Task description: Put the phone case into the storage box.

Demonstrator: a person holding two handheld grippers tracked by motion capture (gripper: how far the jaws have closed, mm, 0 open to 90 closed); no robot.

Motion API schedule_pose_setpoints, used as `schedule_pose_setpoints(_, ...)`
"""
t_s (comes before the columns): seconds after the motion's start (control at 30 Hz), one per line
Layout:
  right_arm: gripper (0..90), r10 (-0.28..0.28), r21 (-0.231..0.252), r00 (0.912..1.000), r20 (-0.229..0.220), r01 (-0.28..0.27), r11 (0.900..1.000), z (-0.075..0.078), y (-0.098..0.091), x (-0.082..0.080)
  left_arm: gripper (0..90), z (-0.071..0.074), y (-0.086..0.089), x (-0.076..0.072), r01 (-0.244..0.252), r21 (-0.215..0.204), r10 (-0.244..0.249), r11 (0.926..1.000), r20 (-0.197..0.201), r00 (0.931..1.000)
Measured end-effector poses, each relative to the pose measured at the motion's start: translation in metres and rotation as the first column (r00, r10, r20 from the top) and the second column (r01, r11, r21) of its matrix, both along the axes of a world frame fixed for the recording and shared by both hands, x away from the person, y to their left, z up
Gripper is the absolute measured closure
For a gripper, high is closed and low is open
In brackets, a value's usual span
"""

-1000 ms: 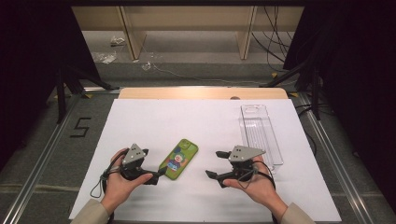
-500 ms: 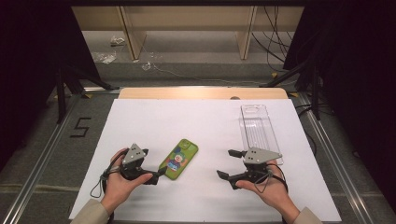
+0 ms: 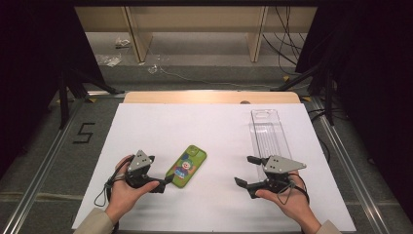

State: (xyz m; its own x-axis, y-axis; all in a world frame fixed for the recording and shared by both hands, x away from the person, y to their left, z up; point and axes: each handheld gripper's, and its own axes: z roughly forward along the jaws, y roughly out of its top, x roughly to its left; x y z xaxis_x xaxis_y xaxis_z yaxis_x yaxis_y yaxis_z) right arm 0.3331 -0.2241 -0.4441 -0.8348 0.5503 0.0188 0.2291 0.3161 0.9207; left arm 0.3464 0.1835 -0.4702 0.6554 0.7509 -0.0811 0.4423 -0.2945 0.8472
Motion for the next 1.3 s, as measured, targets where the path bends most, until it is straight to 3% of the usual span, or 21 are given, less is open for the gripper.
schedule_pose_setpoints(0.83,16.0,-0.06,0.033,0.9982,0.007,0.06,0.9976,-0.002,-0.027,-0.005,0.0,0.001,-0.003,0.0,-0.001,0.009,0.001,1.0,-0.005,1.0)
schedule_pose_setpoints(1.07,16.0,-0.071,0.037,0.9974,0.01,0.07,0.9968,-0.001,-0.028,-0.005,0.0,0.002,-0.014,-0.001,0.01,0.035,-0.009,0.9993,-0.022,0.9997)
schedule_pose_setpoints(1.3,16.0,-0.073,0.041,0.9972,0.011,0.073,0.9965,-0.001,-0.028,-0.005,0.0,-0.002,-0.032,0.002,0.018,0.08,-0.013,0.9966,-0.065,0.9978)
